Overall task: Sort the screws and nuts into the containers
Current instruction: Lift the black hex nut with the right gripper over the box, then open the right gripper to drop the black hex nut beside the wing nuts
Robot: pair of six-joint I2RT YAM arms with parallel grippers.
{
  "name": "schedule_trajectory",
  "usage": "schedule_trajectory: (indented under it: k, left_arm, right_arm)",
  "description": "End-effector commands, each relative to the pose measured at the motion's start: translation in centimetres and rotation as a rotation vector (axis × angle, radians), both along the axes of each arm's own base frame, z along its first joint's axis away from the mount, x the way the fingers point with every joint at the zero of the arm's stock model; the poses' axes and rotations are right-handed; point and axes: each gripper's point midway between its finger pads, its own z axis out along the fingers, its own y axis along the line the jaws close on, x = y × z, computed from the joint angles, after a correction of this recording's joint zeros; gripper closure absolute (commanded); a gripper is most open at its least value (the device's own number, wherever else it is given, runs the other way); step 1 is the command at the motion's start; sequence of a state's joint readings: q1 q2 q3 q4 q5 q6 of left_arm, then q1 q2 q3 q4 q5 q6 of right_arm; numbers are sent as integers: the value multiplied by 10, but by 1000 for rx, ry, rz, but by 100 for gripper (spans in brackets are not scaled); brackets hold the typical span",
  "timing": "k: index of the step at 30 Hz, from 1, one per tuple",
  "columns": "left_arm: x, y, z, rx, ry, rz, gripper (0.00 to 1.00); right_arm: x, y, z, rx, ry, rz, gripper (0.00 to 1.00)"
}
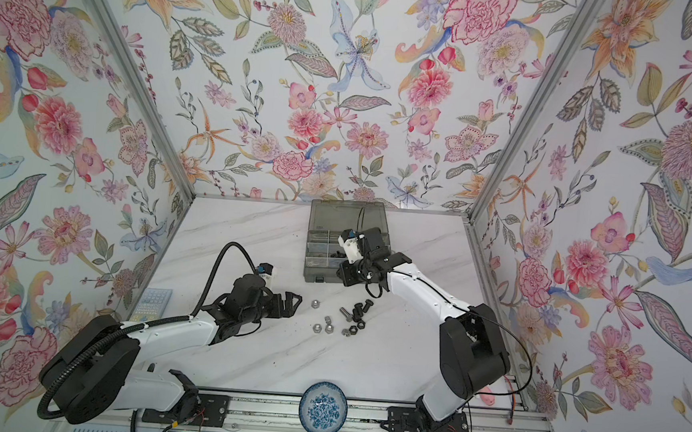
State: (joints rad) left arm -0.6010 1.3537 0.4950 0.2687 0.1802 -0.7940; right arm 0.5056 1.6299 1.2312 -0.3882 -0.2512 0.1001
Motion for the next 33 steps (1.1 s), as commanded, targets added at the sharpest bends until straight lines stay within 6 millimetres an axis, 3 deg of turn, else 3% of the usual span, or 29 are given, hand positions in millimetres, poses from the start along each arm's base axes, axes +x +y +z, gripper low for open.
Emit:
schedule_trajectory:
  k: [1,6,13,18,26,30,33]
  left_arm:
    - [5,-1,9,-24,-19,3,1]
    - [6,-2,11,-29,-23,4,1]
    - [7,-2,12,-27,-26,5,1]
    - [6,-1,12,-21,-26,7,1]
    - [8,0,12,-14,-29,12,1]
    - [9,-2,11,-17,-26,9,0]
    - [9,-3,11,-20,-26,5,1]
  right_arm:
    - [32,-16,15,-10,-50,-45,91]
    - [77,-33,16,-39,-79,-125,91]
    - [113,-35,-17,-109,-48,-165,90]
    - [123,-32,-39,-129,-18,-173,90]
    - [125,-32,-58,-156,5,-170,88]
    - [126,-34,-62,-167,9,-175,80]
    - [126,-34,-61,-173,3,-175,66]
